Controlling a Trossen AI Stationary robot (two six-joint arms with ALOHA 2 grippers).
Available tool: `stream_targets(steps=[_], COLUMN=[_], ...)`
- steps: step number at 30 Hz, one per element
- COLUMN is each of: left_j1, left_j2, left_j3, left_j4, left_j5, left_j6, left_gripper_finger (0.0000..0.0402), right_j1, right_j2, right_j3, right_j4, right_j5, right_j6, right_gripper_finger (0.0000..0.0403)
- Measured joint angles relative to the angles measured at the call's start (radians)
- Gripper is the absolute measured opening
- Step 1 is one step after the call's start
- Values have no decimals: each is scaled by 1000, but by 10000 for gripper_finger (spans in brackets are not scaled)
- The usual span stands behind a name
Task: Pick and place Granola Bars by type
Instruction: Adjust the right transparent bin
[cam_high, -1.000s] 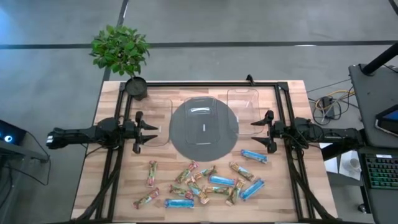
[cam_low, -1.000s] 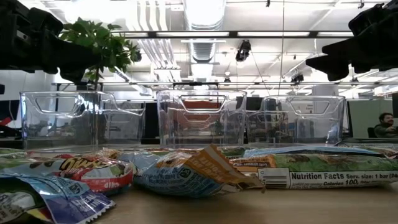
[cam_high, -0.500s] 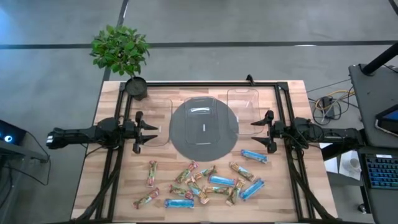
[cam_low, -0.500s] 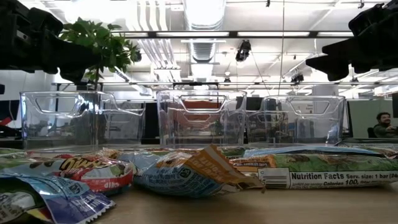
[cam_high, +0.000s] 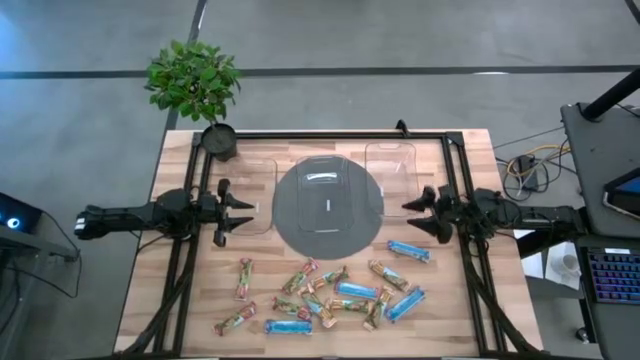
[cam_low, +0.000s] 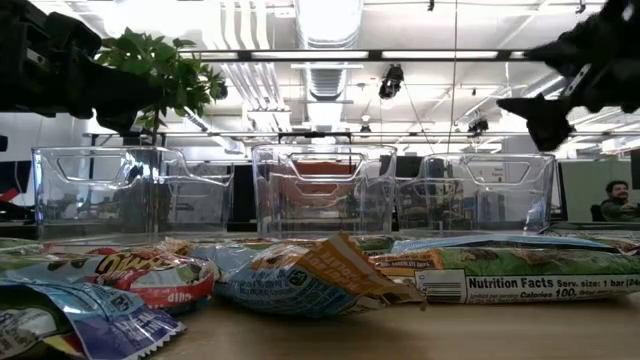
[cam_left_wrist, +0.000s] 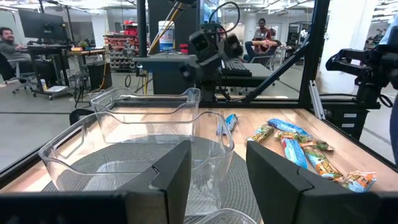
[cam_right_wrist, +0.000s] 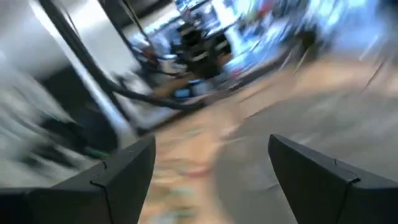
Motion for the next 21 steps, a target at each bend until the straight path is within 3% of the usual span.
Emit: stream_targets(steps=[4, 8, 17, 21], left_j1=[0, 0, 0, 0], left_j2=[0, 0, 0, 0], left_j3=[0, 0, 0, 0], left_j4=[0, 0, 0, 0], left_j5=[0, 0, 0, 0], left_j6=[0, 0, 0, 0], left_gripper_finger=[138, 138, 138, 138], right_j1=[4, 24, 44, 44], right_j2=[20, 39, 109, 214], right_j3=[4, 39, 260, 403], right_j4=[22, -52, -125, -353], right_j5=[-164, -307, -249, -230], right_j6=[206, 125, -337, -373], right_gripper_finger=[302, 302, 301, 293])
